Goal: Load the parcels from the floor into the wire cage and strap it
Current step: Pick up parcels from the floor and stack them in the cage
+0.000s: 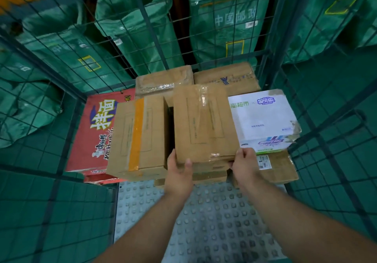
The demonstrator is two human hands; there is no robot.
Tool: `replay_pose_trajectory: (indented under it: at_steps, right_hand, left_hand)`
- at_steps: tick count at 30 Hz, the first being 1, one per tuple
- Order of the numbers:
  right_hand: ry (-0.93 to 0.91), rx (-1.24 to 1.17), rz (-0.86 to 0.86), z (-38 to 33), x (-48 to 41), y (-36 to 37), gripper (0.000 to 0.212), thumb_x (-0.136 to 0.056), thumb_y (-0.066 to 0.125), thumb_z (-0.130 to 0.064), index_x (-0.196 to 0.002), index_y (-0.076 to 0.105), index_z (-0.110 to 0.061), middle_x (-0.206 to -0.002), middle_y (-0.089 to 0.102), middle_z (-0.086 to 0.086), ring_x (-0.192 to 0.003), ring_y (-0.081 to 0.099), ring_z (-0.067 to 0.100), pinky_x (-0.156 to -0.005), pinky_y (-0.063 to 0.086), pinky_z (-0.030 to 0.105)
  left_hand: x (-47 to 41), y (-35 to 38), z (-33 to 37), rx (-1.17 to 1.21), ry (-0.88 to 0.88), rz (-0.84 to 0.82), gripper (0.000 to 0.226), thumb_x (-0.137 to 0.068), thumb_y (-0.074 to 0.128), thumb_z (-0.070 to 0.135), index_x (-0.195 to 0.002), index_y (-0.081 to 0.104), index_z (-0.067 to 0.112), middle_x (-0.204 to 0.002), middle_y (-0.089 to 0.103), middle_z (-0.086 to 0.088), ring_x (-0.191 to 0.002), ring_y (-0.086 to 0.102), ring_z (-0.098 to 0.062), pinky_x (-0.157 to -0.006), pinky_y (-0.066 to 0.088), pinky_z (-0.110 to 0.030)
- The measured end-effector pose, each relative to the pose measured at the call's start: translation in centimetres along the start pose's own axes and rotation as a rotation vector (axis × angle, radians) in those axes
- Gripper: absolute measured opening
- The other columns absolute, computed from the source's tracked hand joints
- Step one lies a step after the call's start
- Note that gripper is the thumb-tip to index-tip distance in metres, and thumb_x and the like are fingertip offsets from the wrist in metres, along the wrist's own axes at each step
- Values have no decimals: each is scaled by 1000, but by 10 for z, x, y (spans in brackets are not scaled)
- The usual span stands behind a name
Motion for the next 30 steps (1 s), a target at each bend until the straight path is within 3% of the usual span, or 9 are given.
replay_pose_trajectory:
  at_steps: [6,11,15,18,21,24,26,28,30]
  right_hand:
    - [-83,222,-160,-14,19,16,14,-110,35,-31,-112,46,-22,-95,62,6,-87,62,26,-71,49,36]
    - [-38,157,-169,-16,22,34,12,-111,32,-32,-118,40,-26,-98,58,1,-96,62,26,-79,49,37]
    - [-50,174,-153,-14,20,42,11,-110,32,-32,-112,41,-27,-105,62,7,-97,64,30,-88,56,49]
    - [-83,243,-171,-7,9,39,12,-109,32,-34,-109,44,-29,-105,66,8,-94,67,32,-90,56,56]
    - [-94,350,-213,-21,24,29,28,-111,30,-34,-135,45,-31,-124,64,4,-105,61,27,-95,47,36]
    - [15,384,-265,-26,40,23,54,-110,37,-36,-161,23,-26,-145,55,7,-116,59,29,-101,48,40]
    - [114,352,-250,-25,55,24,47,-107,48,-30,-150,35,-14,-122,64,12,-97,66,29,-95,55,49]
    - [120,366,-277,-24,80,27,23,-104,52,-31,-116,55,-12,-99,67,16,-82,68,31,-83,57,48]
    - [120,427,-342,-14,109,27,20,-104,51,-35,-116,60,-22,-113,68,19,-104,68,40,-84,57,48]
  left_hand:
    - [-23,-17,-35,220,-270,12,63,-106,53,26,-162,26,23,-160,40,-1,-145,42,-25,-121,33,-43]
    - [-18,-34,-50,497,-509,158,41,-103,58,33,-134,55,6,-116,65,-15,-111,62,-34,-108,47,-47]
    - [-35,-69,-59,799,-567,111,64,-106,50,44,-155,35,7,-151,49,-16,-128,57,-38,-112,45,-47]
    - [-58,-76,-49,885,-566,-2,55,-111,41,28,-155,31,-2,-158,39,-24,-144,42,-39,-120,36,-48]
    - [-78,-76,-35,962,-621,-71,51,-107,42,18,-154,34,0,-158,37,-26,-145,40,-37,-122,32,-50]
    - [-81,-77,-35,1088,-643,-114,54,-102,47,12,-153,35,1,-154,41,-30,-140,45,-41,-119,35,-56]
    - [-66,-84,-33,1140,-627,-106,38,-104,44,9,-140,48,-5,-147,49,-30,-134,51,-40,-113,43,-50]
    - [-53,-87,-38,1112,-614,-130,39,-104,45,13,-140,48,-2,-156,41,-26,-141,45,-40,-112,42,-48]
    - [-31,-91,-49,969,-633,-211,59,-105,45,27,-157,30,6,-163,32,-18,-148,35,-38,-119,34,-51]
Point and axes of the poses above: each hand's wrist, its own x-axis away from the middle knuckle, its own y-axis out of the palm, z = x × y, the point moved 1 cm from there along -x, towards the middle knuckle
